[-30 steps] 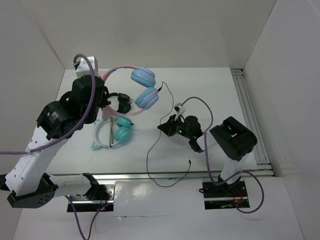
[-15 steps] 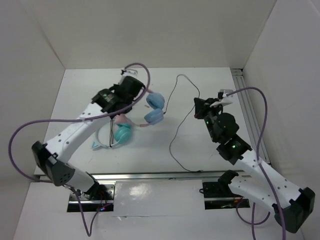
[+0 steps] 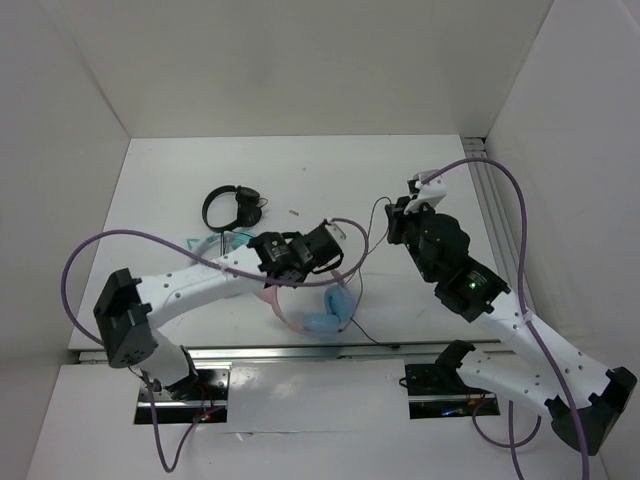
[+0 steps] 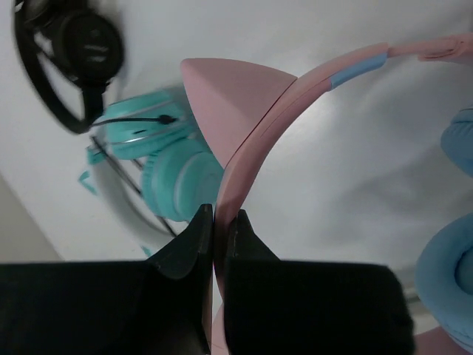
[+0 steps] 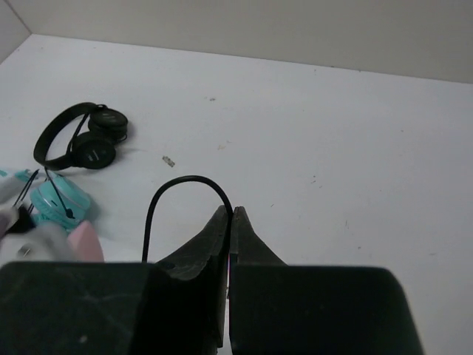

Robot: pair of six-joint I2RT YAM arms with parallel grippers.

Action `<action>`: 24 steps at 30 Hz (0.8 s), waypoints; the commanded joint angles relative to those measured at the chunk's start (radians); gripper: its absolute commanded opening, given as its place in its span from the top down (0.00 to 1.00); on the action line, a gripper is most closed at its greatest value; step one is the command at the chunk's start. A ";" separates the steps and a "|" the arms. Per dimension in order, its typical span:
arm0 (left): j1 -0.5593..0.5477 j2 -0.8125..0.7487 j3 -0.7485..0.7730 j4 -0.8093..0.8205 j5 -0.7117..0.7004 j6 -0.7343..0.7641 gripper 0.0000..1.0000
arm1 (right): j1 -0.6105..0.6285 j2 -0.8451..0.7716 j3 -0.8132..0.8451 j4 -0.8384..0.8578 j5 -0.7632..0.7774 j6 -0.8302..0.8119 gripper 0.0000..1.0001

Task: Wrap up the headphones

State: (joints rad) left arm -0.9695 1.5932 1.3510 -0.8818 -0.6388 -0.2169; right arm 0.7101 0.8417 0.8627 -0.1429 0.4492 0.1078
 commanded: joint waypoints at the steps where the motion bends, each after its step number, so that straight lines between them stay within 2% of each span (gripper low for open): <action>1: -0.110 -0.173 -0.019 0.136 0.221 0.137 1.00 | 0.006 0.011 0.013 0.014 -0.006 -0.034 1.00; 5: -0.182 -0.248 -0.041 0.147 0.403 0.172 1.00 | -0.014 0.074 0.024 0.026 -0.082 -0.043 1.00; 9: -0.204 -0.248 -0.030 0.136 0.504 0.195 1.00 | -0.023 0.108 0.024 0.048 -0.130 -0.043 1.00; 16: -0.204 -0.248 0.022 0.136 0.516 0.205 1.00 | -0.041 0.172 0.024 0.048 -0.211 -0.043 1.00; 17: -0.204 -0.248 0.022 0.136 0.484 0.205 1.00 | -0.041 0.172 0.024 0.048 -0.211 -0.034 1.00; 18: -0.204 -0.222 0.034 0.124 0.356 0.183 1.00 | -0.041 0.157 0.024 0.048 -0.211 -0.034 1.00; 20: -0.204 -0.200 0.034 0.115 0.193 0.125 1.00 | -0.050 0.125 0.013 0.048 -0.211 -0.025 1.00; 21: -0.204 -0.191 0.034 0.115 0.054 0.102 1.00 | -0.051 0.096 0.013 0.048 -0.211 -0.025 1.00; 23: -0.204 -0.180 0.053 0.104 -0.036 0.061 1.00 | -0.051 0.086 0.022 0.030 -0.170 -0.025 1.00; 24: -0.204 -0.165 0.069 0.074 -0.155 0.025 1.00 | -0.060 0.076 0.042 0.017 -0.170 -0.016 1.00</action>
State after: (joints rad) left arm -1.1767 1.4155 1.3506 -0.7979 -0.4931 -0.0875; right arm 0.6651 0.9623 0.8631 -0.1429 0.2546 0.0822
